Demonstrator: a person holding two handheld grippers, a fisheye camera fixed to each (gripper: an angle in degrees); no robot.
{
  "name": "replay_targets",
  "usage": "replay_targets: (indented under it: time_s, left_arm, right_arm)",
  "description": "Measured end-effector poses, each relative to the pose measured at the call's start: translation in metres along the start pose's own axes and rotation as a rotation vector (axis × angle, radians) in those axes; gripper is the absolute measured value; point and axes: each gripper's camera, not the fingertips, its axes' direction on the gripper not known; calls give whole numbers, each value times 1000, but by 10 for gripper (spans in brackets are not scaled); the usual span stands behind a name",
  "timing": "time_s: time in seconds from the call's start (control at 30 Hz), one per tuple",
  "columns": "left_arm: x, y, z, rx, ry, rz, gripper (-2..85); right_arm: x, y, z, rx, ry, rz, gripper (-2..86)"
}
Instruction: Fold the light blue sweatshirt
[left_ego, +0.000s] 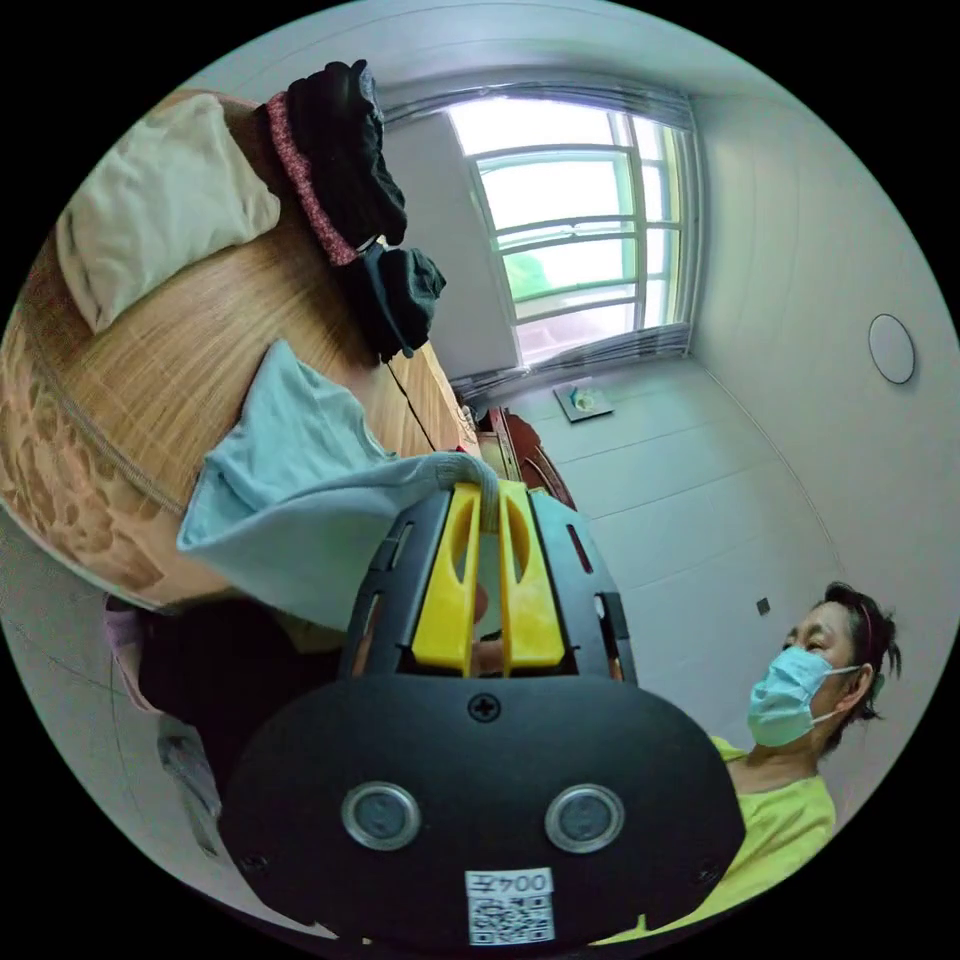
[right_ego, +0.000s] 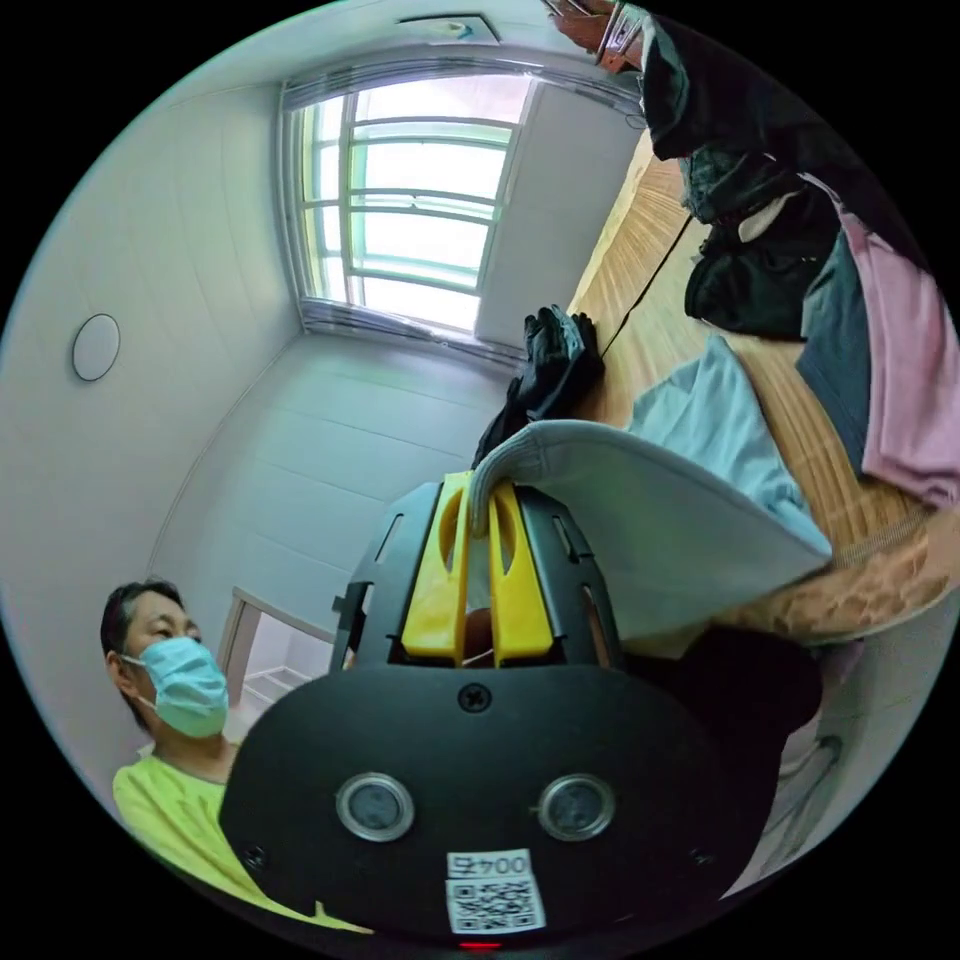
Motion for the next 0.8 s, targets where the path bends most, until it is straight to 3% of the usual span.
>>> replay_targets:
  time_s: [0.27,0.4,0.53,0.6,0.67,0.73,0.8]
  left_arm:
    - [-109,-181,170,1,-185,-195,60]
    - [-177,-187,187,167,-156,-332,83]
    - [-191,-166,165,363,-16,-373,93]
    - [-164,-164,149,365,44,-265,91]
    - [-88,-148,113,331,-15,10,83]
    - [-16,-112,87,302,-225,256,73]
    - [40,-60,79,250,-502,471,60]
  right_arm:
    - [100,-152,113,-9,189,182,61]
    - [167,-176,153,9,231,336,104]
    - [166,-171,147,122,145,342,114]
    - [133,-159,130,165,48,234,101]
    - [78,-139,115,149,119,42,98]
    - [10,-101,107,111,338,-219,90]
    - [-49,-33,113,68,710,-502,49]
